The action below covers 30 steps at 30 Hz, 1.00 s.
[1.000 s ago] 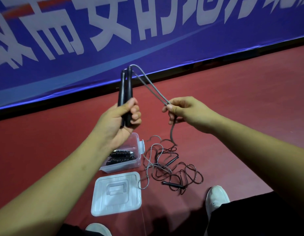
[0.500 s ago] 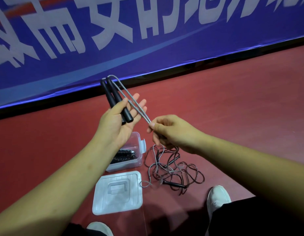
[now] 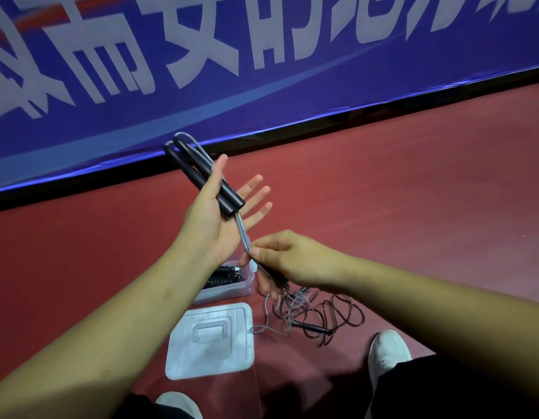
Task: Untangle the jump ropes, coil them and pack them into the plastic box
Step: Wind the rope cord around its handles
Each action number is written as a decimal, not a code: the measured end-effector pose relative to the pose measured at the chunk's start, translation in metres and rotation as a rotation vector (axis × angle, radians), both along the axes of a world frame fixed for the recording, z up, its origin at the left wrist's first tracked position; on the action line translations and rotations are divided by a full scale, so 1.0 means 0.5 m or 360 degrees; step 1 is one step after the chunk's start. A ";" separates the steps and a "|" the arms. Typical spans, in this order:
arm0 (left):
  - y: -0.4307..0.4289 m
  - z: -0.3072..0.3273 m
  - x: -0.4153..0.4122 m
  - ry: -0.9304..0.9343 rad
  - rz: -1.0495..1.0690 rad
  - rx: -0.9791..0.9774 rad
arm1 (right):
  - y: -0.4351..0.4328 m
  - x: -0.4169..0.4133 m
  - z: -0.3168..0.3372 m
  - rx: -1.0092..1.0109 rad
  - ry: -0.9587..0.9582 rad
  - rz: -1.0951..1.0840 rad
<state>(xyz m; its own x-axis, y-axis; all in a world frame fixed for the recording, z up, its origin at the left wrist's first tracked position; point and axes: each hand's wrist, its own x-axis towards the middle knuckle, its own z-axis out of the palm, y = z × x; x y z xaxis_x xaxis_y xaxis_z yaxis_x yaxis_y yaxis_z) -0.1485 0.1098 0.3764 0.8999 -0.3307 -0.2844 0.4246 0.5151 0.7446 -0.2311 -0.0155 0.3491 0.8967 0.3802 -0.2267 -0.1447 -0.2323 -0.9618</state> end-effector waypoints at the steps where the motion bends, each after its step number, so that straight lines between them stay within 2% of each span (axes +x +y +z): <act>1: 0.004 0.003 0.003 -0.0025 -0.0009 -0.0025 | 0.001 -0.003 0.002 0.0004 -0.0007 0.0009; 5: 0.021 -0.001 0.033 -0.0212 0.0027 0.0127 | -0.006 -0.005 0.026 0.0001 -0.0091 0.0018; 9: 0.040 -0.012 0.064 -0.0443 0.0129 0.0510 | -0.027 -0.004 0.040 -0.0083 -0.0094 0.0111; 12: 0.055 -0.024 0.082 -0.0469 0.0152 0.0814 | -0.047 0.000 0.056 -0.0175 -0.0133 0.0053; 17: 0.043 -0.052 0.050 -0.0473 -0.0186 0.1352 | -0.089 0.017 0.093 -0.0263 -0.0354 -0.0227; 19: 0.029 -0.056 0.026 -0.0481 -0.0431 0.1355 | -0.107 0.025 0.105 -0.0294 -0.0448 -0.0394; 22: 0.025 -0.053 0.013 -0.0329 -0.0724 0.1201 | -0.138 0.034 0.111 -0.0448 -0.0563 -0.0453; 26: 0.036 -0.039 0.010 -0.0270 -0.0944 0.1180 | -0.176 0.046 0.097 -0.0817 -0.0767 -0.0402; 30: 0.043 -0.041 0.011 -0.0270 -0.0994 0.1184 | -0.202 0.061 0.070 -0.1123 -0.0907 -0.0279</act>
<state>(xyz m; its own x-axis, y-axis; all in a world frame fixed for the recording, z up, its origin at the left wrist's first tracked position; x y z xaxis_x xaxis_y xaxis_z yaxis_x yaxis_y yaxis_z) -0.1427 0.1311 0.3558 0.6725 -0.5495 -0.4957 0.3186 -0.3896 0.8641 -0.2004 -0.1164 0.3842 0.9756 0.1698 0.1394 0.2187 -0.8112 -0.5423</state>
